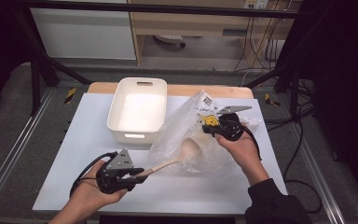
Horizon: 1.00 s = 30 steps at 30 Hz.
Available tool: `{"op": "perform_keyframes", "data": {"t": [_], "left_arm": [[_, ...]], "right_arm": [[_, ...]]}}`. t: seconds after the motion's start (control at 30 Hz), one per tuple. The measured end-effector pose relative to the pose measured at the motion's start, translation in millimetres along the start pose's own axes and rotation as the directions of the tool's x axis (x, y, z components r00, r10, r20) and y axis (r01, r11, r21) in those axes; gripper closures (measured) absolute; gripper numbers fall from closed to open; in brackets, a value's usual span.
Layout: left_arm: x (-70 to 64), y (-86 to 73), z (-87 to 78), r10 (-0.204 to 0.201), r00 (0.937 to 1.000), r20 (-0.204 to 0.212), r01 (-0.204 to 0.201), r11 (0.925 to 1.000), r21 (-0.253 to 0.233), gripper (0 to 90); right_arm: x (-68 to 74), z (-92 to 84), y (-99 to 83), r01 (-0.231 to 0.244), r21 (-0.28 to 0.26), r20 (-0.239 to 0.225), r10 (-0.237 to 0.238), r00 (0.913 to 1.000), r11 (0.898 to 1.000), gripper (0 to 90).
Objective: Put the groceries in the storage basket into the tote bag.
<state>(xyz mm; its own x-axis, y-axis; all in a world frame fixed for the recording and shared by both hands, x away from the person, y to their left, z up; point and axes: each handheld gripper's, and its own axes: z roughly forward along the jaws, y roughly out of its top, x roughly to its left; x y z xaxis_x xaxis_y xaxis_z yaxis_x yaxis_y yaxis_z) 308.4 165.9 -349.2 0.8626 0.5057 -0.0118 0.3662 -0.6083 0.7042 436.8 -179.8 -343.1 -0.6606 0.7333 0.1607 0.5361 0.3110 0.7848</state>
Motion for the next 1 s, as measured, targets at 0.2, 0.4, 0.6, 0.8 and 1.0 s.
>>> {"op": "perform_keyframes", "data": {"t": [0.2, 0.4, 0.6, 0.8, 1.0], "left_arm": [[1.8, 5.4, 23.8, -0.006, 0.9998, -0.018, 0.006, 0.9999, 0.012, 70.9], [9.8, 12.0, 40.4, -0.024, 0.9982, -0.055, 0.025, 0.9997, 0.008, 70.9], [17.2, 17.4, 45.6, -0.039, 0.9935, -0.107, 0.038, 0.9992, -0.013, 70.8], [17.7, 22.6, 46.8, -0.043, 0.9926, -0.114, 0.04, 0.9988, -0.028, 70.8], [13.7, 35.0, 53.5, -0.026, 0.9937, -0.109, 0.021, 0.9988, -0.045, 70.9]], "right_arm": [[1.1, -2.8, 0.6, 0.0, -0.007, -0.005, 0.0, 1.0, 1.0, 90.0], [-1.1, -5.1, -0.5, 0.001, -0.009, -0.005, -0.001, 1.0, 1.0, 90.0], [-3.7, -8.8, -2.1, -0.001, -0.011, -0.001, 0.001, 1.0, 1.0, 90.0], [-5.1, -9.7, -3.9, -0.005, -0.006, -0.002, 0.005, 1.0, 1.0, 90.0], [-2.5, -8.3, -3.2, 0.001, -0.006, -0.007, -0.001, 1.0, 1.0, 90.0]]}}
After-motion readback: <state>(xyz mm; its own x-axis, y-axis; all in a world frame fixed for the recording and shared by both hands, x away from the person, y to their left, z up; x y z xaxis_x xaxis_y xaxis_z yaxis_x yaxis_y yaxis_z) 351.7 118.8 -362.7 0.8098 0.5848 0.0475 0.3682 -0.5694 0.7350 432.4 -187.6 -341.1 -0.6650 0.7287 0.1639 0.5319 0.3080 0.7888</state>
